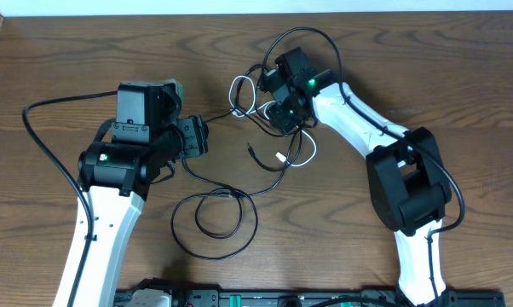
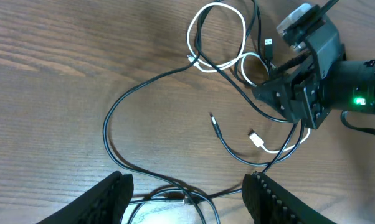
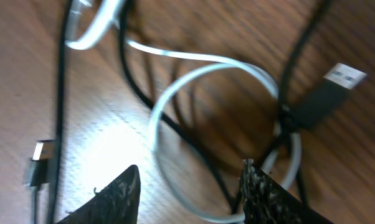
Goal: Untangle cables
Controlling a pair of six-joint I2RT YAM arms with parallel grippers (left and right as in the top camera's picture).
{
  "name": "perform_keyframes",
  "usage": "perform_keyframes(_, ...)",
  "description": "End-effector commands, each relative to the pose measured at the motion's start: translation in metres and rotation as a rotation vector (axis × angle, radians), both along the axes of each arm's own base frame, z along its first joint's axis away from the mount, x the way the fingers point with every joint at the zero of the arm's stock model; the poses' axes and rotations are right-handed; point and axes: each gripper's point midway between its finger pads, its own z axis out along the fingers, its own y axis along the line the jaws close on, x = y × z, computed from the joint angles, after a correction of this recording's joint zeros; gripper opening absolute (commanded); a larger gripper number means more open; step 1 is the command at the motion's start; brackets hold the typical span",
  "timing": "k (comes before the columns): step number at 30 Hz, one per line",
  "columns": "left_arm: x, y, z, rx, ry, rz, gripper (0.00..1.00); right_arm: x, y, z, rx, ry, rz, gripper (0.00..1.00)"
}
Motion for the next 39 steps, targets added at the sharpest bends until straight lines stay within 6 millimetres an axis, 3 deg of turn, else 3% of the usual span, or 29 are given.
perform_keyframes(1, -0.001, -0.002, 0.001, -0.003, -0.004, -0.026, 0.62, -0.010, 0.019, -0.001, 0.026, 0.015, 0.047, 0.47)
perform_keyframes(8, -0.001, -0.005, 0.002, -0.019, -0.002, -0.038, 0.62, -0.019, 0.029, -0.002, 0.023, 0.018, 0.073, 0.47)
perform_keyframes(13, -0.003, -0.005, 0.001, -0.018, 0.006, -0.038, 0.62, -0.015, 0.023, -0.004, -0.004, 0.003, 0.056, 0.44)
perform_keyframes(17, -0.004, -0.005, 0.000, -0.017, 0.010, -0.038, 0.62, -0.008, 0.013, -0.005, -0.046, -0.019, 0.031, 0.33)
perform_keyframes(22, -0.004, -0.005, 0.000, -0.017, 0.010, -0.038, 0.62, -0.005, 0.007, -0.006, -0.076, -0.035, 0.018, 0.31)
perform_keyframes(25, -0.004, -0.005, 0.000, -0.017, 0.010, -0.038, 0.62, -0.004, 0.005, -0.006, -0.088, -0.041, 0.012, 0.22)
perform_keyframes(31, -0.004, -0.005, 0.000, -0.018, 0.010, -0.037, 0.62, -0.006, 0.004, -0.009, -0.093, -0.035, 0.012, 0.17)
perform_keyframes(34, -0.004, -0.005, 0.000, -0.017, 0.010, -0.038, 0.62, -0.011, 0.000, -0.016, -0.104, -0.017, 0.013, 0.01)
perform_keyframes(39, -0.004, -0.005, 0.000, -0.017, 0.010, -0.038, 0.62, -0.020, -0.005, -0.027, -0.122, 0.012, 0.015, 0.01)
